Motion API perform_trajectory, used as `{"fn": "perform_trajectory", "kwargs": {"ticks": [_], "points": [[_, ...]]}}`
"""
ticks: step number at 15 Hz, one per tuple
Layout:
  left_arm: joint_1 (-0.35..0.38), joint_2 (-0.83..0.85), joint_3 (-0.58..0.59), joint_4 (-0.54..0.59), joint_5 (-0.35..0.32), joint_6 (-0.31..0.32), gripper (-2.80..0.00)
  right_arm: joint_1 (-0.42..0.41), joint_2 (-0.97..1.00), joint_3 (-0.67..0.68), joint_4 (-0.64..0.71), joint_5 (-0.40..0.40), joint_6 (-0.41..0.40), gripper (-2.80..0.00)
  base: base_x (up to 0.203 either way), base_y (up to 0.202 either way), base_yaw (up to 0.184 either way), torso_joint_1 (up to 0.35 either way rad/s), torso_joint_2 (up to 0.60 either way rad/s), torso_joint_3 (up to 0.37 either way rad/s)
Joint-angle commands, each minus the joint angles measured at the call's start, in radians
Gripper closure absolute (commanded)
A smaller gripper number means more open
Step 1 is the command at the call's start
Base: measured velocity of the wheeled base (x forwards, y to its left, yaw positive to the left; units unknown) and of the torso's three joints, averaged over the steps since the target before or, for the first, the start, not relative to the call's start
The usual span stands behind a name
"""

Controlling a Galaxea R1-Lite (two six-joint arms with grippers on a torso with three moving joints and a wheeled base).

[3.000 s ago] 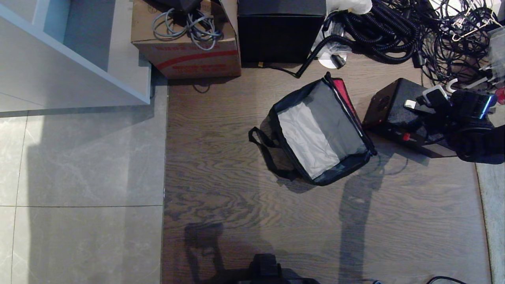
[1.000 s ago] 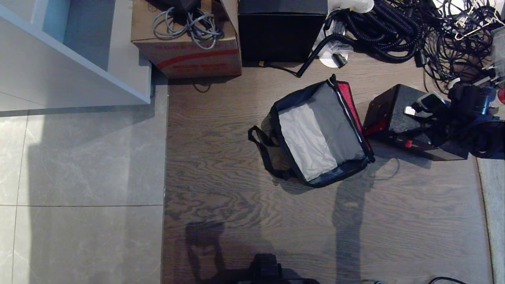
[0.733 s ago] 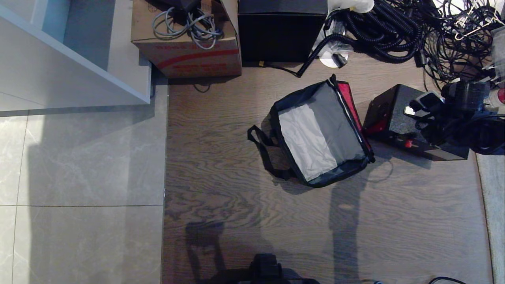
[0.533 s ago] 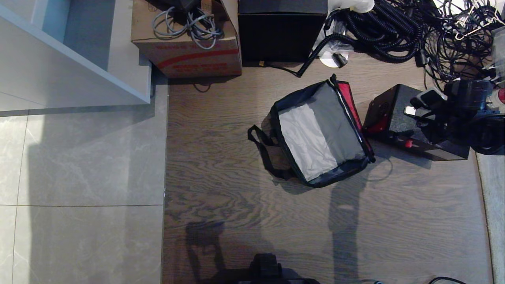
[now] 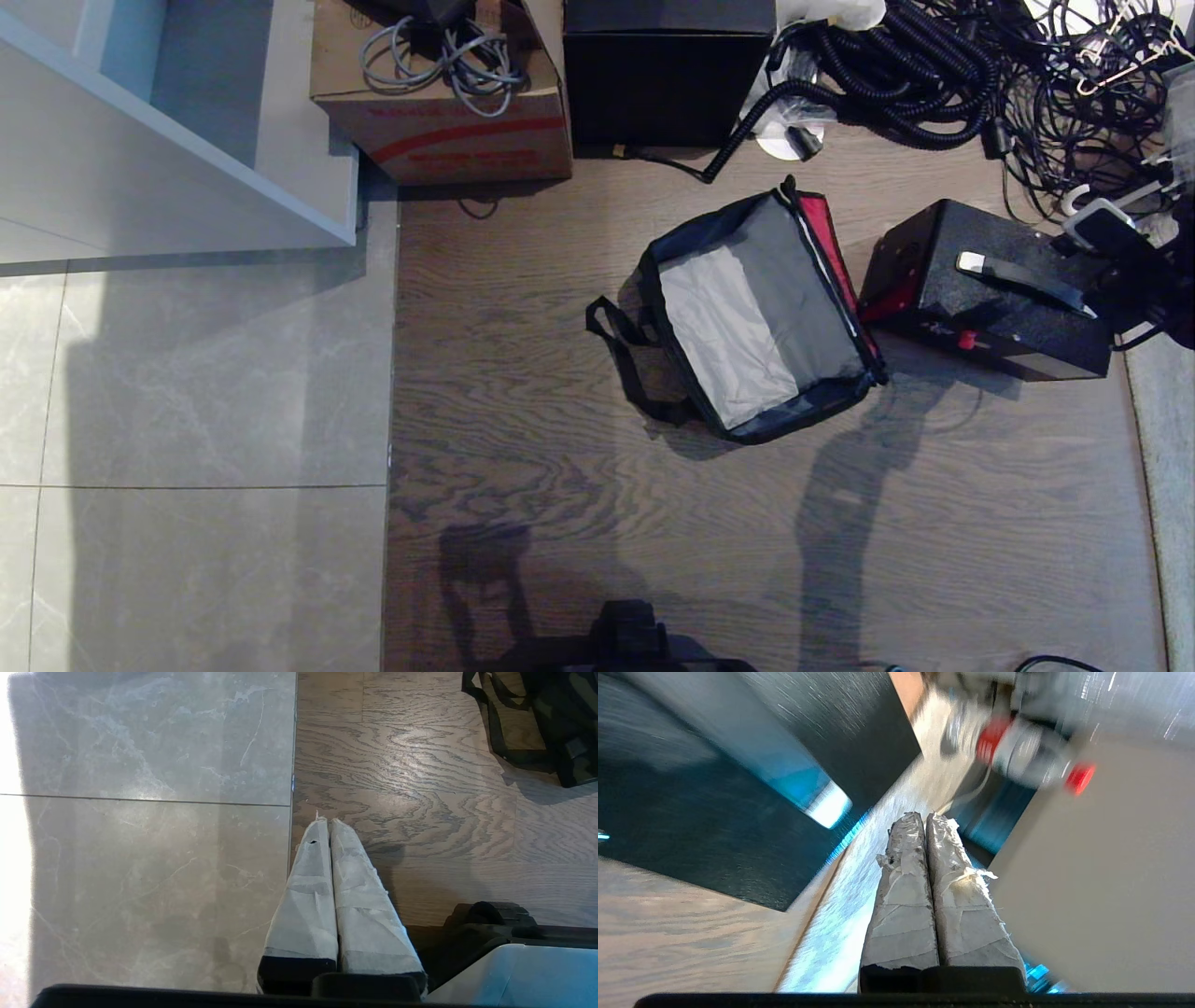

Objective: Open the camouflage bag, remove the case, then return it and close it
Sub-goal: Grip the handle again

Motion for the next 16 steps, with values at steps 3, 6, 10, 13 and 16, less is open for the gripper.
{"fn": "perform_trajectory", "kwargs": {"ticks": [3, 6, 10, 13, 16], "points": [[0.0, 0.0, 0.0, 0.0, 0.0, 0.0, 0.0, -0.053, 0.115, -0.143, 0.116, 0.012, 0.272, 0.0, 0.0, 0.0, 0.0, 0.0, 0.0, 0.0], [0.0, 0.0, 0.0, 0.0, 0.0, 0.0, 0.0, -0.107, 0.204, -0.273, 0.189, 0.055, 0.554, 0.0, 0.0, 0.0, 0.0, 0.0, 0.0, 0.0], [0.0, 0.0, 0.0, 0.0, 0.0, 0.0, 0.0, -0.215, 0.245, -0.256, 0.236, 0.192, 0.551, 0.0, 0.0, 0.0, 0.0, 0.0, 0.0, 0.0], [0.0, 0.0, 0.0, 0.0, 0.0, 0.0, 0.0, -0.217, 0.269, -0.219, 0.243, 0.211, 0.636, 0.0, 0.0, 0.0, 0.0, 0.0, 0.0, 0.0], [0.0, 0.0, 0.0, 0.0, 0.0, 0.0, 0.0, -0.21, 0.304, -0.218, 0.239, 0.334, 0.816, 0.0, 0.0, 0.0, 0.0, 0.0, 0.0, 0.0]]}}
